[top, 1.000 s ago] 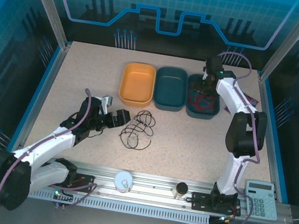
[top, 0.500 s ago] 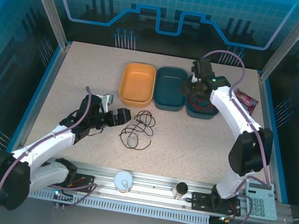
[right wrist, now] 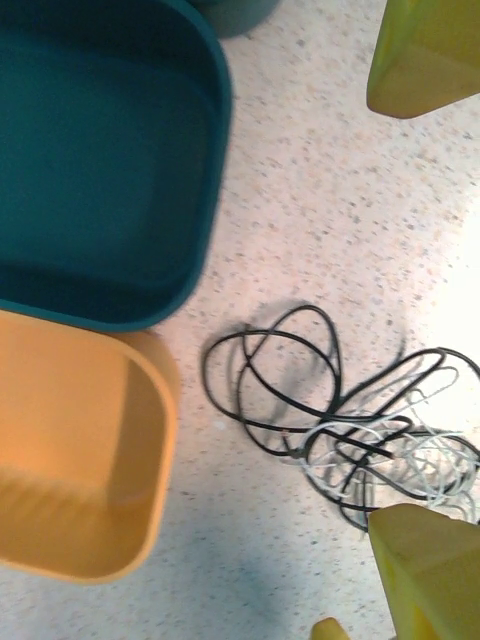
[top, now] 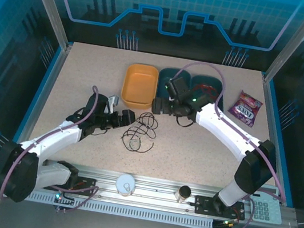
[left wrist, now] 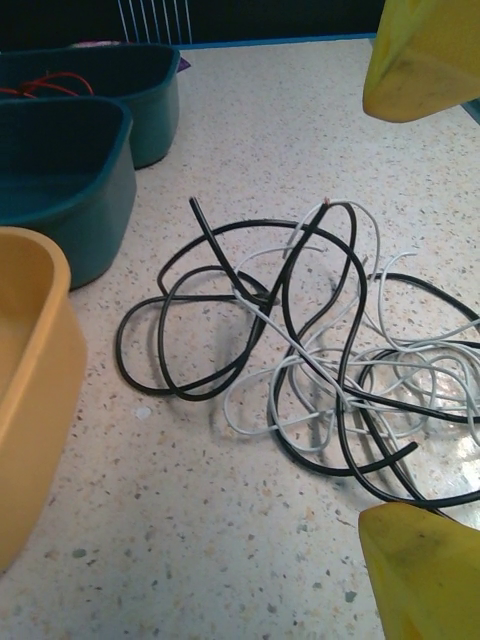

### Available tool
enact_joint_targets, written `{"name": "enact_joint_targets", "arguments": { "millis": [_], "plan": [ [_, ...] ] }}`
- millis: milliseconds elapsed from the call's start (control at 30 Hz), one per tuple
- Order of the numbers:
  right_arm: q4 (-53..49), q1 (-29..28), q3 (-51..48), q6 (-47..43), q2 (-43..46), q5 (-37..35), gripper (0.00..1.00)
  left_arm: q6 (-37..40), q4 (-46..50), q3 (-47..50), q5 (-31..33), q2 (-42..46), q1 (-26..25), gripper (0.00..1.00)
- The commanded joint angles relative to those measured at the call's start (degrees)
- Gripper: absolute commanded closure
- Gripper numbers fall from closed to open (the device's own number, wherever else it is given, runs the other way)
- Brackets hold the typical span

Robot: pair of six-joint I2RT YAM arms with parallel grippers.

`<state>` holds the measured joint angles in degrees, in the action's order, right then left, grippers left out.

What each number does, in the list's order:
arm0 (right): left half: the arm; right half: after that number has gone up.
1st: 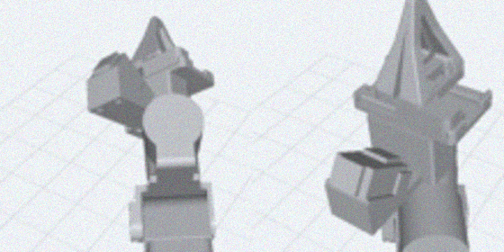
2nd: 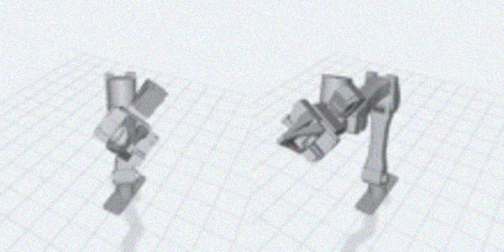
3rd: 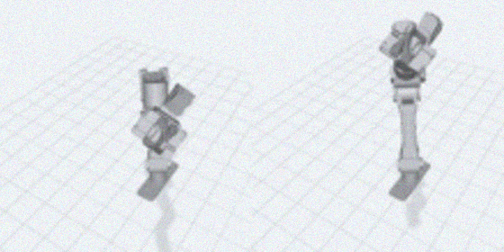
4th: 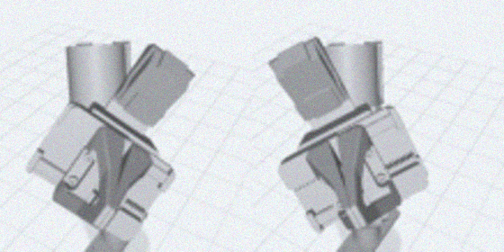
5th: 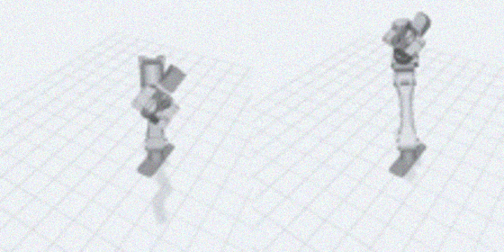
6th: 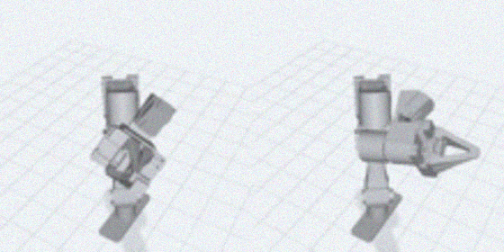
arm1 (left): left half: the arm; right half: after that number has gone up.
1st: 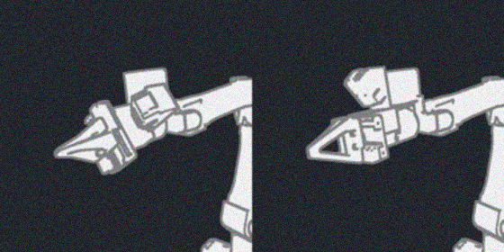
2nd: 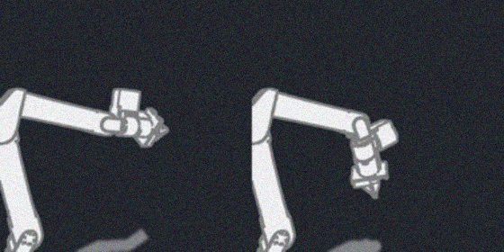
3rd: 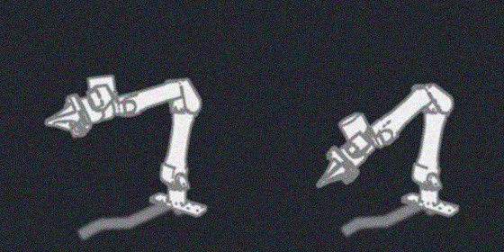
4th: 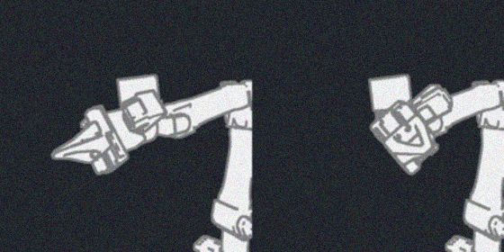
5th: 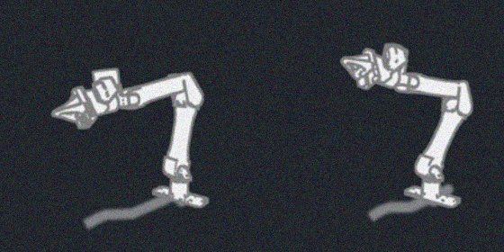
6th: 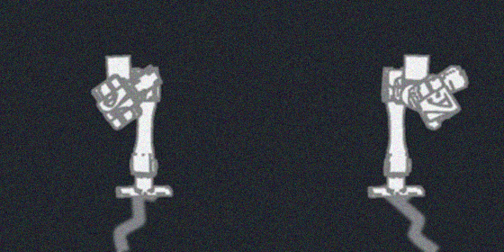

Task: Untangle the cables
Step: Pick up the cable.

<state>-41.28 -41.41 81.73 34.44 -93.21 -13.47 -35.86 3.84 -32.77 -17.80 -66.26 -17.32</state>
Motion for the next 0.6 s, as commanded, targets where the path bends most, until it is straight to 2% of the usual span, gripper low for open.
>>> {"name": "enact_joint_targets", "arguments": {
  "millis": [0, 267, 433, 567],
  "plan": [
    [-2.0, -2.4, -2.1, 6.0, 1.9, -2.3, 0.0, 0.8, 1.2, -0.9, -1.7, -0.7, -0.3, 0.06],
    [-0.4, -5.8, -5.2, 10.7, 2.1, -0.5, 0.0, -0.7, -2.8, -0.5, -3.8, -5.4, -0.3, 0.22],
    [-0.2, -6.6, -6.3, 12.3, 1.5, 0.0, 0.0, -1.5, -6.1, -1.9, -5.5, -11.4, -0.4, 0.38],
    [1.2, -6.6, -7.9, 12.9, 1.2, 1.7, 0.0, -1.5, -7.6, -3.3, -6.1, -14.6, -0.7, 0.43]
  ]
}}
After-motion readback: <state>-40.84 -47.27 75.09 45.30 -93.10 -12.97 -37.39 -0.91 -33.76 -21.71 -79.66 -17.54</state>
